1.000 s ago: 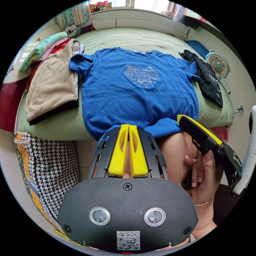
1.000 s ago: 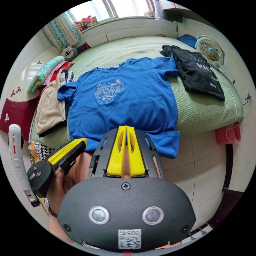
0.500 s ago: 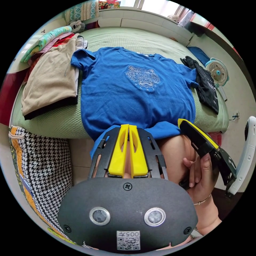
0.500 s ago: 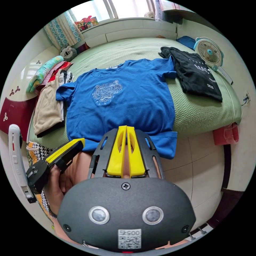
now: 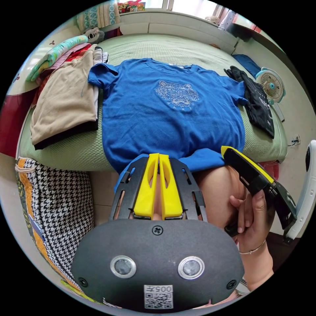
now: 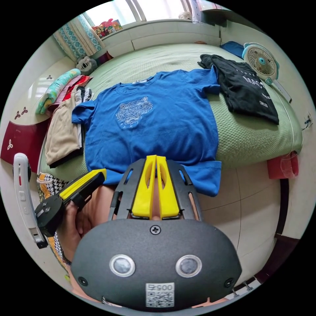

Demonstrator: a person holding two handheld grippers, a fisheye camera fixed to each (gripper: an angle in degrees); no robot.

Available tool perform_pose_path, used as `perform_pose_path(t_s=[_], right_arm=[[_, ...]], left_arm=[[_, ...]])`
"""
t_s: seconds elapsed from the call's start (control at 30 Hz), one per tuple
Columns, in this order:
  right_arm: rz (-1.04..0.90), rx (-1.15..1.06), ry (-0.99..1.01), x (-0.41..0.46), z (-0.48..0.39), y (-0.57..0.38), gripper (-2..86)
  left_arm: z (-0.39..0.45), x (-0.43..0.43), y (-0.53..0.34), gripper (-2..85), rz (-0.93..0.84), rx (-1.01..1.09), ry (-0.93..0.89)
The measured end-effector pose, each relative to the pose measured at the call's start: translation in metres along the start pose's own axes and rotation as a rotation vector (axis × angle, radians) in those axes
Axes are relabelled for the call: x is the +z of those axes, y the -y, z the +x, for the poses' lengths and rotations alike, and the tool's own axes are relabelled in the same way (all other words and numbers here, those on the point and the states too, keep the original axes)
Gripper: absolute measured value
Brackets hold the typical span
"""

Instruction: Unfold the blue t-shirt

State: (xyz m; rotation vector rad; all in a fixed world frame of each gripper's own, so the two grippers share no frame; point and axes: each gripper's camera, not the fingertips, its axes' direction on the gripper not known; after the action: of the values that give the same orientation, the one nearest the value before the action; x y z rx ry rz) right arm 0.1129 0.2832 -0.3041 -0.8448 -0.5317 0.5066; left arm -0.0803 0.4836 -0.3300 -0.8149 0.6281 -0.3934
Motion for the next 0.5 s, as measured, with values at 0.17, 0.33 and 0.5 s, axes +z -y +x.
perform_pose_path(t_s=[0.17, 0.33, 0.5], right_arm=[[0.005, -0.002, 0.011, 0.000, 0.002, 0.001, -1.4], [0.001, 0.021, -0.012, 0.003, 0.002, 0.005, -1.4], [0.026, 0.018, -0.046, 0.002, -0.003, 0.006, -1.3]], left_arm=[[-0.003, -0.005, -0.002, -0.2, 0.004, 0.003, -0.012], [-0.008, -0.010, -0.002, -0.2, -0.004, 0.008, -0.038], [-0.014, -0.018, -0.004, -0.3, 0.003, 0.011, -0.058]])
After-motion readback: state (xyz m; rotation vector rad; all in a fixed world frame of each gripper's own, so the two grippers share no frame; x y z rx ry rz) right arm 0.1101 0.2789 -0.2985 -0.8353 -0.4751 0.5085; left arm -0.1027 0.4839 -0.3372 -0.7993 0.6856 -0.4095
